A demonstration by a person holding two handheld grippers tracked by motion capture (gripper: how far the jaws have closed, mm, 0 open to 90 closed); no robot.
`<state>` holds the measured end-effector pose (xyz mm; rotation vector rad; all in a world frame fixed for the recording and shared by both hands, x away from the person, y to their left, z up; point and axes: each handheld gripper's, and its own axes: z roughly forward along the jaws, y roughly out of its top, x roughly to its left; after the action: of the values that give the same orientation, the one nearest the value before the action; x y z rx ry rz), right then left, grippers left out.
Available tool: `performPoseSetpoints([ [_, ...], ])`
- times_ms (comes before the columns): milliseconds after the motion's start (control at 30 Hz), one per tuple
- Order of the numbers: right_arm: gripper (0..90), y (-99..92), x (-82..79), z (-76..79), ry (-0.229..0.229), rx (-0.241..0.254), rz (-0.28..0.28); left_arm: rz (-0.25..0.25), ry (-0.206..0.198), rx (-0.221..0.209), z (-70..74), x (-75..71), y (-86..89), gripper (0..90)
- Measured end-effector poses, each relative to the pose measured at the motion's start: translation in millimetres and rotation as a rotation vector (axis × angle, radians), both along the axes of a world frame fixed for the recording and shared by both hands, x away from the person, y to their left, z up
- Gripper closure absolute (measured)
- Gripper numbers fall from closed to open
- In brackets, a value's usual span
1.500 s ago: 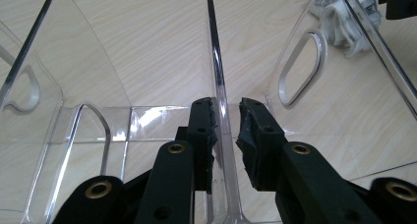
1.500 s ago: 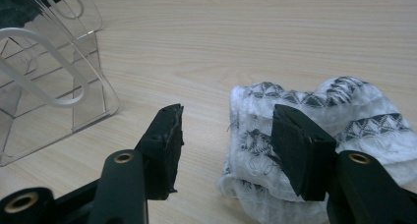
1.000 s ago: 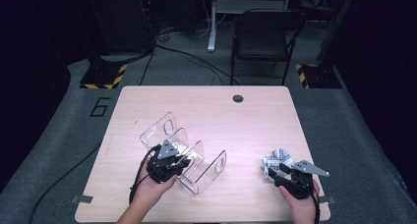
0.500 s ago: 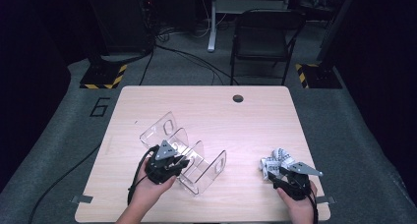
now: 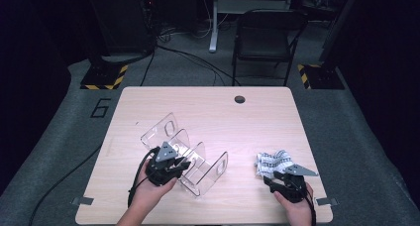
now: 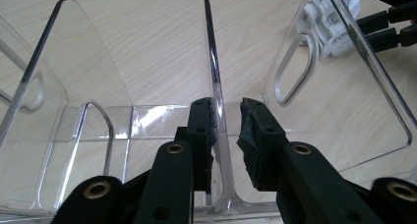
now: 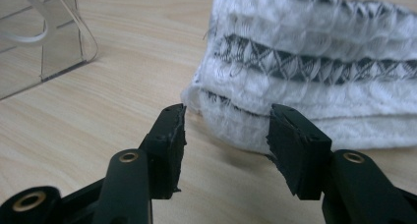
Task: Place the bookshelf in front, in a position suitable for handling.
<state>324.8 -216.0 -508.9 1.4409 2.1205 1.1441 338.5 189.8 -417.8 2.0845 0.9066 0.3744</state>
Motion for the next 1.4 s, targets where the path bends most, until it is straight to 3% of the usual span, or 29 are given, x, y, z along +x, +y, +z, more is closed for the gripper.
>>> performPoseSetpoints([
  [133,45.5,-1.8,3.5,11.9,-0.044,0.007,-0.036,-0.001,-0.003,-0.002,0.9,0.0,0.1,74.3],
  [267,43.1,-3.0,8.3,17.5,-0.06,0.001,-0.062,0.0,-0.006,0.001,1.5,0.2,0.2,74.0],
  [433,36.8,-3.9,27.5,21.5,-0.092,-0.03,-0.121,-0.003,-0.002,-0.002,3.1,0.3,-0.1,73.5],
  [633,34.9,-1.6,44.6,15.6,-0.076,-0.071,-0.117,-0.003,-0.006,0.0,2.7,1.4,-0.3,73.0],
  [833,34.2,3.8,54.6,8.5,-0.045,-0.079,-0.111,-0.013,0.005,0.004,2.2,1.9,0.5,72.8],
  [1067,31.6,8.7,59.0,3.3,-0.029,-0.084,-0.116,-0.015,-0.002,0.012,3.4,1.8,2.0,72.6],
  [1400,28.3,10.1,59.5,-3.4,-0.003,-0.069,-0.128,-0.006,0.006,-0.012,0.6,0.6,1.5,72.6],
])
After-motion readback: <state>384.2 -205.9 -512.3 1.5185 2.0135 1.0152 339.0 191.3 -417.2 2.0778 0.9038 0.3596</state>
